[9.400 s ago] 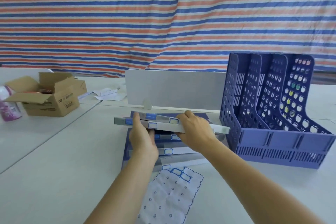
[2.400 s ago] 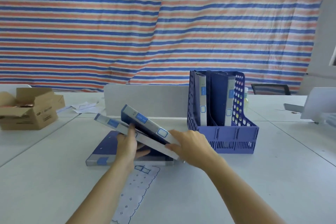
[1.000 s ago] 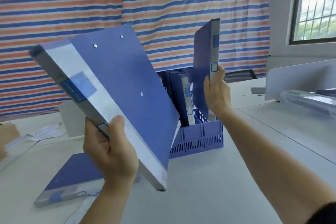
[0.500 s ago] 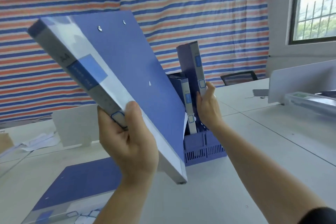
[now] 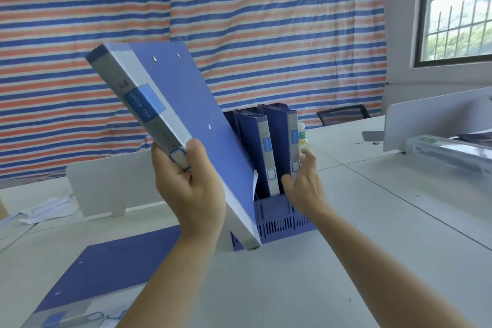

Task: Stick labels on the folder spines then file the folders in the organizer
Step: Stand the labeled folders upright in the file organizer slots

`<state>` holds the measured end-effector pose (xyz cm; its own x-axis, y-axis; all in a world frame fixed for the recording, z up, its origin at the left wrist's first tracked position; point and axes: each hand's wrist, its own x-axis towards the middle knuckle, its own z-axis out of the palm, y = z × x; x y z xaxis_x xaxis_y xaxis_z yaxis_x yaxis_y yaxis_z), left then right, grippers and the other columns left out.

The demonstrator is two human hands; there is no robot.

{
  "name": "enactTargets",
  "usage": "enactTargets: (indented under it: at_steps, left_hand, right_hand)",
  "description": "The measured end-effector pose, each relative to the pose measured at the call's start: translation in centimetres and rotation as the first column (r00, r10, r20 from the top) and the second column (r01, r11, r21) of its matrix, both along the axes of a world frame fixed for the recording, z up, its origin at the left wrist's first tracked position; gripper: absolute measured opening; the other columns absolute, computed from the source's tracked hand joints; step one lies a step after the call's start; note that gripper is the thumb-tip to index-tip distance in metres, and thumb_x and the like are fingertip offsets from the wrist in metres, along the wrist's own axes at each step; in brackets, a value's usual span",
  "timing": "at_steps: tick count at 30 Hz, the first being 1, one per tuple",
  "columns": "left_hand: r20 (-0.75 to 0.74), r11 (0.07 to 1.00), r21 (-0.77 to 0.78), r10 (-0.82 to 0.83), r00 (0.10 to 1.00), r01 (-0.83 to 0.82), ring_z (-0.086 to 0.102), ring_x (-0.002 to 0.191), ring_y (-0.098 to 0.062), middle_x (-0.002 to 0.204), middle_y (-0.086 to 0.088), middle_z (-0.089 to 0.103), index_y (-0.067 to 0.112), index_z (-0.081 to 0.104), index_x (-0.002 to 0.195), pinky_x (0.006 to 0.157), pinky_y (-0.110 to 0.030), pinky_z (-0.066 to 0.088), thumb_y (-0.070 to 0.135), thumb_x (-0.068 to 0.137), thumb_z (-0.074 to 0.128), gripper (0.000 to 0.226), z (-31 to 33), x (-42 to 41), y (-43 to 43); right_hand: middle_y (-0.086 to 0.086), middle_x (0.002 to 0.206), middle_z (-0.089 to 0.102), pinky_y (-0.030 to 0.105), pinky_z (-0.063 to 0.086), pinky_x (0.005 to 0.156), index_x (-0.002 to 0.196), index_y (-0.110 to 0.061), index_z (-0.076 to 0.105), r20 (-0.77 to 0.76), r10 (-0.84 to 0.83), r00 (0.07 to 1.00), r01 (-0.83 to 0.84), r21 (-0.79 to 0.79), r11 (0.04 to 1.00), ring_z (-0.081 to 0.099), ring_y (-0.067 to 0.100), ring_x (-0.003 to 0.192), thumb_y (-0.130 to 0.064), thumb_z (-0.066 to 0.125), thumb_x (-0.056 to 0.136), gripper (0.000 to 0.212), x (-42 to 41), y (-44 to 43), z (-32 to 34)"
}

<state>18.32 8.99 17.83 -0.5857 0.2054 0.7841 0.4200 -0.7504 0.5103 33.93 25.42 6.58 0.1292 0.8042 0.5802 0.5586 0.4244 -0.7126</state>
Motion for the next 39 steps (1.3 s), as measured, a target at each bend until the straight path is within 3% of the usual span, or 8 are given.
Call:
enactTargets:
  at_steps: [3, 7, 12, 16, 24, 29, 33, 39]
  left_hand:
    - [0.004, 1.0, -0.006, -0.002, 1.0, 0.002, 0.043, 0.06, -0.022, 0.066, 0.014, 0.047, 0.033, 0.046, 0.086, 0.055, -0.032, 0.04, 0.004, 0.094, 0.05, 0.03, 0.9, -0.2, 1.2]
    - [-0.008, 1.0, 0.02, 0.012, 1.0, -0.012, 0.048, 0.063, -0.016, 0.073, 0.014, 0.054, 0.015, 0.054, 0.101, 0.058, -0.038, 0.046, 0.007, 0.095, 0.05, 0.011, 1.6, -0.5, 3.1]
    - [-0.041, 1.0, -0.01, 0.027, 0.999, -0.027, 0.05, 0.061, 0.002, 0.073, 0.033, 0.057, -0.002, 0.052, 0.121, 0.056, -0.02, 0.041, 0.009, 0.098, 0.048, 0.026, 2.0, -0.4, 5.3]
    - [0.025, 0.999, -0.04, -0.027, 0.999, 0.028, 0.048, 0.059, -0.002, 0.071, 0.017, 0.055, 0.0, 0.053, 0.114, 0.058, -0.022, 0.043, 0.015, 0.097, 0.048, 0.024, 2.1, -0.3, 7.4]
    - [0.025, 0.994, -0.067, -0.08, 0.996, 0.081, 0.051, 0.062, -0.002, 0.093, -0.027, 0.063, -0.012, 0.047, 0.124, 0.059, -0.01, 0.038, 0.015, 0.094, 0.046, 0.04, 2.3, 1.2, 11.8]
    - [-0.094, 0.998, -0.027, -0.059, 0.994, 0.057, 0.064, 0.084, -0.033, 0.109, -0.026, 0.065, 0.004, 0.041, 0.139, 0.065, -0.016, 0.049, 0.026, 0.096, 0.042, 0.048, 2.0, 2.5, 15.0]
    - [-0.215, 0.998, -0.034, -0.058, 0.975, 0.052, 0.064, 0.096, -0.037, 0.116, -0.024, 0.062, 0.008, 0.033, 0.144, 0.078, -0.042, 0.056, 0.032, 0.102, 0.039, 0.049, 0.2, 3.6, 16.4]
    - [-0.257, 1.0, -0.002, -0.022, 0.966, 0.022, 0.058, 0.119, -0.024, 0.14, -0.02, 0.049, -0.004, 0.029, 0.145, 0.091, -0.027, 0.054, 0.036, 0.102, 0.037, 0.059, -0.6, 4.1, 16.0]
  right_hand:
    - [0.009, 0.142, 0.038, 0.046, 0.048, 0.097, 0.139, -0.017, 0.037, 0.14, -0.14, 0.98, 0.088, 0.325, 0.942, 0.048, 0.028, 0.123, -0.041, 0.056, 0.089, 0.059, 0.1, -0.7, 0.6]
    - [0.005, 0.137, 0.04, 0.044, 0.046, 0.099, 0.131, -0.029, 0.055, 0.334, -0.273, 0.902, 0.167, 0.314, 0.935, 0.048, 0.025, 0.121, -0.073, 0.053, 0.079, 0.069, -0.4, -1.3, 2.5]
    - [0.001, 0.114, 0.055, 0.031, 0.045, 0.074, 0.13, -0.028, 0.059, 0.308, -0.198, 0.93, 0.176, 0.097, 0.98, 0.058, 0.022, 0.096, -0.055, 0.055, 0.09, 0.048, 0.3, -1.1, 3.3]
    - [-0.006, 0.105, 0.057, 0.026, 0.043, 0.064, 0.119, -0.022, 0.062, 0.147, -0.084, 0.986, 0.081, 0.027, 0.996, 0.056, 0.014, 0.08, -0.047, 0.061, 0.089, 0.039, 0.4, -1.3, 3.2]
    - [-0.012, 0.104, 0.071, 0.033, 0.057, 0.075, 0.112, -0.023, 0.061, 0.096, 0.012, 0.995, -0.011, -0.019, 1.0, 0.066, 0.009, 0.075, -0.043, 0.065, 0.09, 0.03, 1.0, -0.7, 3.2]
    - [-0.006, 0.11, 0.074, 0.024, 0.055, 0.079, 0.12, -0.021, 0.058, 0.044, 0.141, 0.989, -0.137, -0.087, 0.987, 0.068, 0.009, 0.086, -0.037, 0.064, 0.094, 0.031, 2.0, 0.0, 2.9]
    - [-0.009, 0.108, 0.075, 0.031, 0.058, 0.085, 0.121, -0.024, 0.063, 0.043, 0.149, 0.988, -0.146, -0.073, 0.987, 0.07, 0.008, 0.091, -0.038, 0.064, 0.094, 0.031, 2.2, 0.4, 2.1]
    - [-0.005, 0.114, 0.075, 0.024, 0.054, 0.088, 0.13, -0.021, 0.064, 0.038, 0.155, 0.987, -0.154, -0.03, 0.988, 0.067, 0.005, 0.094, -0.036, 0.061, 0.097, 0.037, 2.0, 0.2, 1.5]
